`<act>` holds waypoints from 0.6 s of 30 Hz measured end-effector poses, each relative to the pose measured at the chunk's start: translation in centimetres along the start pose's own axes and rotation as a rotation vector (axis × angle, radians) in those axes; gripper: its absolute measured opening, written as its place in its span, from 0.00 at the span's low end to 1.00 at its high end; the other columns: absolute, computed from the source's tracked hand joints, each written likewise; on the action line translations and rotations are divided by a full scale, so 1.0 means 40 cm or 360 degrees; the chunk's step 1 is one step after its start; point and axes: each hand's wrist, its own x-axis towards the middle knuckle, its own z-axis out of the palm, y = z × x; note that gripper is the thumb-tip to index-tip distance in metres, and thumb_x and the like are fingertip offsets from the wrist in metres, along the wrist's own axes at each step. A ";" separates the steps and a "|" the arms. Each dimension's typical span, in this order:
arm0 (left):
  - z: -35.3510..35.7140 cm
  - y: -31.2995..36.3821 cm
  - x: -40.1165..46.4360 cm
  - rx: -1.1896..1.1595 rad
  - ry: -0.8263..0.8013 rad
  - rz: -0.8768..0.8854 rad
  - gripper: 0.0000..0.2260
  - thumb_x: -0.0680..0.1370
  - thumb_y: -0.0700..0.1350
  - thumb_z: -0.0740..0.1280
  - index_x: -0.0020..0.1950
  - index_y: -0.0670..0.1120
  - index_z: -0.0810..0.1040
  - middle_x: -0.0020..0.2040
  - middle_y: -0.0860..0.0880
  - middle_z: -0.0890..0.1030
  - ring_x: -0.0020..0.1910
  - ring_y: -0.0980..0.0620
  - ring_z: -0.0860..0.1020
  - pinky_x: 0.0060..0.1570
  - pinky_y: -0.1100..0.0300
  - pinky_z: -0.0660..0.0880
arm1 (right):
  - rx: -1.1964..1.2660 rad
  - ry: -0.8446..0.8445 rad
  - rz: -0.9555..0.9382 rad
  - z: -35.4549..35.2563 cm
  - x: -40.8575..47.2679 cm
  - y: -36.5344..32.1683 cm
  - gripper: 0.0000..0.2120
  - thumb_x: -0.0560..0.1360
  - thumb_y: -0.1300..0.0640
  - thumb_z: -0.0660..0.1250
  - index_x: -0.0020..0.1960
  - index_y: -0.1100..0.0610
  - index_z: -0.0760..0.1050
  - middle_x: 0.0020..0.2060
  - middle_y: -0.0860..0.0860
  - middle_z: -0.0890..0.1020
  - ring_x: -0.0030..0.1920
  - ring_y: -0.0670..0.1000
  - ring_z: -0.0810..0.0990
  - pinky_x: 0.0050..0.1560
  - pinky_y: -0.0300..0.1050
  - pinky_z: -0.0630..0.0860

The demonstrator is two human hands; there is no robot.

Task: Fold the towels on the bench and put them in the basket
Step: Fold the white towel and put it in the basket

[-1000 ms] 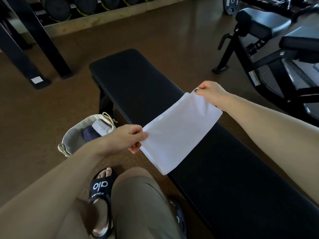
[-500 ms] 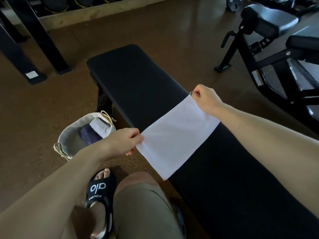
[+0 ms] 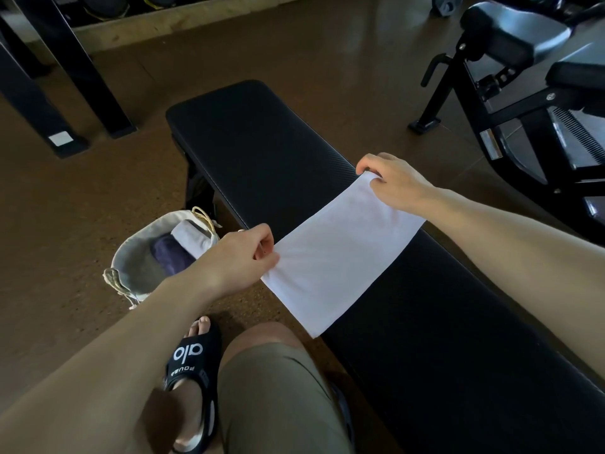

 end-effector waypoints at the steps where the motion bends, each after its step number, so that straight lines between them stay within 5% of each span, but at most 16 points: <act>1: 0.002 0.003 0.000 0.0003 -0.0002 0.0017 0.05 0.82 0.52 0.65 0.51 0.53 0.72 0.47 0.53 0.79 0.45 0.55 0.77 0.42 0.58 0.75 | -0.0051 -0.0047 -0.0020 -0.005 0.002 0.002 0.16 0.79 0.64 0.58 0.56 0.44 0.73 0.53 0.46 0.74 0.48 0.52 0.76 0.44 0.47 0.78; 5: 0.007 0.004 0.003 0.0012 -0.0028 0.0009 0.05 0.81 0.50 0.67 0.50 0.55 0.71 0.47 0.53 0.79 0.44 0.54 0.78 0.40 0.61 0.73 | -0.0212 -0.0203 -0.0106 -0.029 0.015 -0.004 0.12 0.78 0.63 0.63 0.54 0.47 0.75 0.48 0.47 0.73 0.45 0.51 0.75 0.39 0.43 0.71; 18: -0.004 0.005 0.014 -0.0165 -0.0102 -0.0053 0.07 0.79 0.43 0.70 0.50 0.54 0.74 0.47 0.53 0.78 0.44 0.54 0.77 0.38 0.64 0.71 | -0.0310 -0.0410 -0.0094 -0.061 0.067 -0.017 0.10 0.74 0.64 0.68 0.45 0.50 0.72 0.42 0.52 0.78 0.42 0.57 0.78 0.38 0.49 0.76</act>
